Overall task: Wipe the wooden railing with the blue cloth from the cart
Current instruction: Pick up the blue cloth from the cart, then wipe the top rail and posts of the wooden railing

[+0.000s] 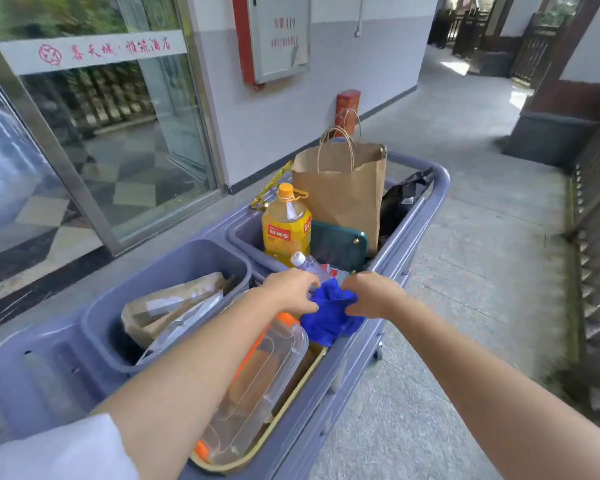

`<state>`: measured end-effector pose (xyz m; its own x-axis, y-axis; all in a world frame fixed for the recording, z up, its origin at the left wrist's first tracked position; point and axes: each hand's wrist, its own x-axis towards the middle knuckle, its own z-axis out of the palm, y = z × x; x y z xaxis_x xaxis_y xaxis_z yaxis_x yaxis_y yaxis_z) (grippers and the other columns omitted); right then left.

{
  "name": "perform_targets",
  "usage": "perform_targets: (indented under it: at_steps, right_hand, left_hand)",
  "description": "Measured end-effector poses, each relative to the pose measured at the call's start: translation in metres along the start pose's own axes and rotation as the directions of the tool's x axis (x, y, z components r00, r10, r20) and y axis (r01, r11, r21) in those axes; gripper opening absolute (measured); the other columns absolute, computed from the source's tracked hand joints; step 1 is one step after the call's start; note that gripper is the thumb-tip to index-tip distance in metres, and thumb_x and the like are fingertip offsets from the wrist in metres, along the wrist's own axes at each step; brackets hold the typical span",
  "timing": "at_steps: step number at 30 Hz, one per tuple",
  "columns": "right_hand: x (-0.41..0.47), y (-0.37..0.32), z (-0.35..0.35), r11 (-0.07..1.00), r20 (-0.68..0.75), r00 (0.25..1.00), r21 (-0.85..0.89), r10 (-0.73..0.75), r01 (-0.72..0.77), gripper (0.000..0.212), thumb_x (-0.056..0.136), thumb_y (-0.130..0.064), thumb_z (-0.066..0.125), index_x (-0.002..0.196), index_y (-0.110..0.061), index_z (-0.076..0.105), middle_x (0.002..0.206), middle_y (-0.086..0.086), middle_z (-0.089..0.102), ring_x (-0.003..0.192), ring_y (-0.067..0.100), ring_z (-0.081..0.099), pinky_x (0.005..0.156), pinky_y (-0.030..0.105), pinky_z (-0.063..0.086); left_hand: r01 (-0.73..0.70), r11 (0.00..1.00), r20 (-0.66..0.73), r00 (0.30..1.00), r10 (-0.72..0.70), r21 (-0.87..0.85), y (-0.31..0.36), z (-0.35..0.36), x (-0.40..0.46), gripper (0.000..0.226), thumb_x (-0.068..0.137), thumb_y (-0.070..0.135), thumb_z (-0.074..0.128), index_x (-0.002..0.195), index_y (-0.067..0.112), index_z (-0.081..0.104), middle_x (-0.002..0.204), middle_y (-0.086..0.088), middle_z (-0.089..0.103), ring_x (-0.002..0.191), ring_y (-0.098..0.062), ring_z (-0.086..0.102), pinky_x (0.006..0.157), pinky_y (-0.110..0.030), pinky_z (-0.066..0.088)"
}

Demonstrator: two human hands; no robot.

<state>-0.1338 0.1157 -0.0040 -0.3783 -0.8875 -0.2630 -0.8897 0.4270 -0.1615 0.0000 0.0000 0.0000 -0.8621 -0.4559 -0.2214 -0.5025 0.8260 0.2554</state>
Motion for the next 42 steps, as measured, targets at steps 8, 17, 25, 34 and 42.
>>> perform_targets:
  at_steps: [8, 17, 25, 34, 42]
  right_hand:
    - [-0.006, 0.002, 0.021, 0.999, -0.061, 0.998, 0.031, 0.020, -0.019, 0.024, 0.077, -0.014, 0.058, 0.101, -0.014, 0.061, 0.107, 0.009, 0.063, 0.104, 0.030, 0.056, 0.076, 0.038, 0.050]
    - [-0.024, 0.017, -0.007, 0.965, -0.162, 0.985, 0.262, 0.050, -0.006, 0.025, 0.069, -0.013, 0.063, 0.092, -0.018, 0.068, 0.094, 0.005, 0.069, 0.088, 0.024, 0.060, 0.070, 0.032, 0.052]
    - [-0.115, 0.063, -0.080, 0.907, -0.287, 0.935, 0.413, 0.207, -0.074, 0.017, 0.068, -0.010, 0.069, 0.085, -0.016, 0.069, 0.080, -0.002, 0.067, 0.072, 0.011, 0.057, 0.066, 0.024, 0.047]
    - [-0.260, 0.131, -0.098, 0.813, -0.337, 0.777, 0.461, 0.532, -0.356, 0.018, 0.066, -0.014, 0.070, 0.083, -0.022, 0.068, 0.078, -0.007, 0.066, 0.073, 0.011, 0.060, 0.056, 0.008, 0.043]
    - [-0.407, 0.180, -0.088, 0.633, -0.405, 0.488, 0.529, 0.773, -0.565, 0.023, 0.065, -0.018, 0.065, 0.086, -0.028, 0.067, 0.067, -0.021, 0.054, 0.083, 0.016, 0.062, 0.077, 0.037, 0.055]
  left_hand:
    - [-0.033, 0.999, 0.064, 0.997, 0.031, 0.021, 0.009, 0.033, 0.010, 0.037, 0.079, 0.013, 0.057, 0.115, 0.017, 0.056, 0.116, -0.012, 0.059, 0.106, -0.033, 0.056, 0.078, -0.038, 0.048]
    - [-0.054, 0.970, -0.061, 0.997, 0.041, -0.237, 0.017, -0.007, -0.002, 0.023, 0.073, 0.013, 0.062, 0.096, 0.014, 0.067, 0.097, -0.008, 0.071, 0.091, -0.023, 0.062, 0.074, -0.036, 0.053]
    - [-0.324, 0.880, -0.171, 0.944, 0.281, -0.346, 0.098, -0.066, -0.001, 0.019, 0.069, 0.012, 0.066, 0.087, 0.016, 0.069, 0.066, 0.013, 0.063, 0.059, -0.002, 0.055, 0.046, -0.003, 0.039]
    - [-0.597, 0.746, -0.118, 0.798, 0.591, -0.297, 0.250, -0.061, -0.001, 0.020, 0.070, 0.017, 0.064, 0.089, 0.021, 0.069, 0.077, 0.010, 0.065, 0.074, -0.008, 0.062, 0.056, -0.008, 0.044]
    - [-0.787, 0.504, -0.134, 0.576, 0.806, -0.356, 0.407, -0.025, -0.025, 0.018, 0.069, 0.013, 0.060, 0.079, 0.027, 0.066, 0.077, 0.016, 0.063, 0.074, -0.012, 0.061, 0.062, -0.022, 0.052]
